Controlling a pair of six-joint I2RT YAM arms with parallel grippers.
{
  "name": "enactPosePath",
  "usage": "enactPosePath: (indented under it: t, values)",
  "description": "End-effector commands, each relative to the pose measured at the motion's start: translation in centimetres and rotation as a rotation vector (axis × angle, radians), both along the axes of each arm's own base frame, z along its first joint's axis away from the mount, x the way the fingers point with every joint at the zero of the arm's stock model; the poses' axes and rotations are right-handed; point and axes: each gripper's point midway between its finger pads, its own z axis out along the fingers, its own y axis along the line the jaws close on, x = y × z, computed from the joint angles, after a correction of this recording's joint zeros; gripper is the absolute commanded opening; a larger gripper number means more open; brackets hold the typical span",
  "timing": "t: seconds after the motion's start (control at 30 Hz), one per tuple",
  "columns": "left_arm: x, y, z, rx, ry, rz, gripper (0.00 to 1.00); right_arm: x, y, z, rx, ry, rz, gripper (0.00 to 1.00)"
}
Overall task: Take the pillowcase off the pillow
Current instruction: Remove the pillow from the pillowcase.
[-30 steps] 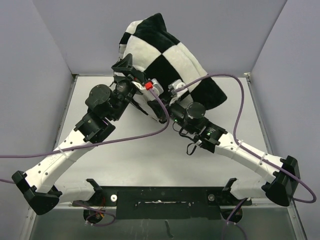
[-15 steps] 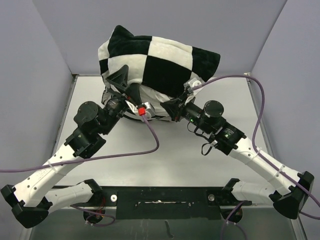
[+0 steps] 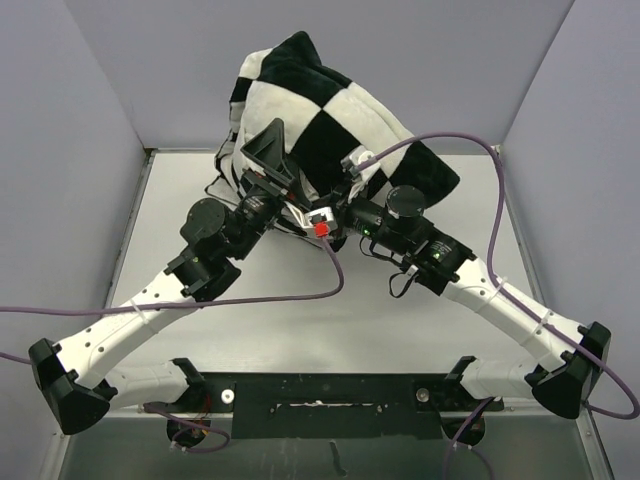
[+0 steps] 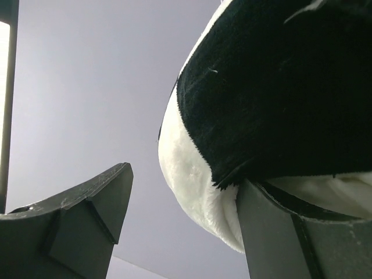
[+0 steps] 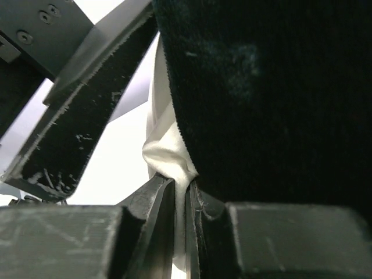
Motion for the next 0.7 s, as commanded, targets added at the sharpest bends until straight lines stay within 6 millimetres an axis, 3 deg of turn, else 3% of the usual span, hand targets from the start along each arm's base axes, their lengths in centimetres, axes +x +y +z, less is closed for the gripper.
enactPosePath:
  t: [0.0,0.07,0.2,0.27,0.4,0.5,0.67]
  values:
    - [-3.8,0.1,7.9,-0.159,-0.231,-0.094,0.67,-2.8,1.2,4.3,0.110,-0.061,0.139,0.00]
    - [-3.5,0.5,8.5,-0.192,-0.221,-0.080,0.58,-2.8,0.7,4.2,0.114,-0.056,0.136,0.00]
    - [-2.9,0.8,9.6,-0.244,-0.204,-0.057,0.14,-2.7,0.2,3.7,0.105,-0.044,0.126,0.00]
    - [-2.3,1.7,10.6,-0.304,-0.186,-0.010,0.01,-2.8,-0.2,3.2,0.099,-0.037,0.112,0.00]
    - [-0.4,5.8,13.8,-0.527,-0.058,0.121,0.00,-2.8,-1.4,0.6,0.069,-0.008,0.065,0.00]
    - [1.0,8.6,14.4,-0.640,0.088,0.176,0.00,-2.6,-2.1,-2.3,0.021,0.027,0.031,0.00]
    - [0.2,9.3,13.4,-0.592,0.103,0.178,0.00,-1.9,-3.5,-5.8,-0.056,0.067,-0.053,0.00]
